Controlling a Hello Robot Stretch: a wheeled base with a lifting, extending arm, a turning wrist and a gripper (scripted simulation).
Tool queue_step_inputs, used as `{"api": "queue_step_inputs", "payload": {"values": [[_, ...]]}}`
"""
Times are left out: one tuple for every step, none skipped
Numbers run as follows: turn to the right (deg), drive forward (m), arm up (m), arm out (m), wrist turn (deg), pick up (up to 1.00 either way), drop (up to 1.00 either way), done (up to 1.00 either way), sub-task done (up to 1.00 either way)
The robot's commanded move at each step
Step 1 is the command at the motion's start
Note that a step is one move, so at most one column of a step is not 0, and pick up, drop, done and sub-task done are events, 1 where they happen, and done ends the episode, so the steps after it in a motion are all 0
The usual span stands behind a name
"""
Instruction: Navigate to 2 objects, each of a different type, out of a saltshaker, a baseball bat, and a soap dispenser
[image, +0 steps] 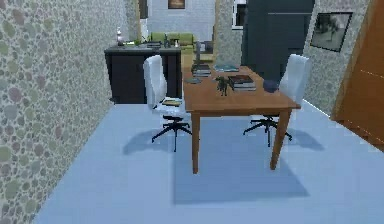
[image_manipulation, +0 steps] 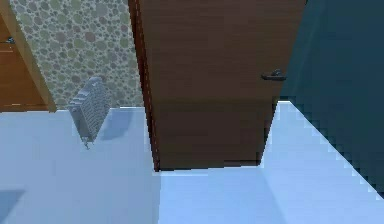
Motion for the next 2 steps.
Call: {"api": "queue_step_inputs", "payload": {"values": [[-6.0, 0.00, 0.00, 0.00, 0.0, 0.00, 0.00, 0.00, 0.00], [0.0, 0.30, 0.00, 0.00, 0.0, 0.00, 0.00, 0.00, 0.00]]}}
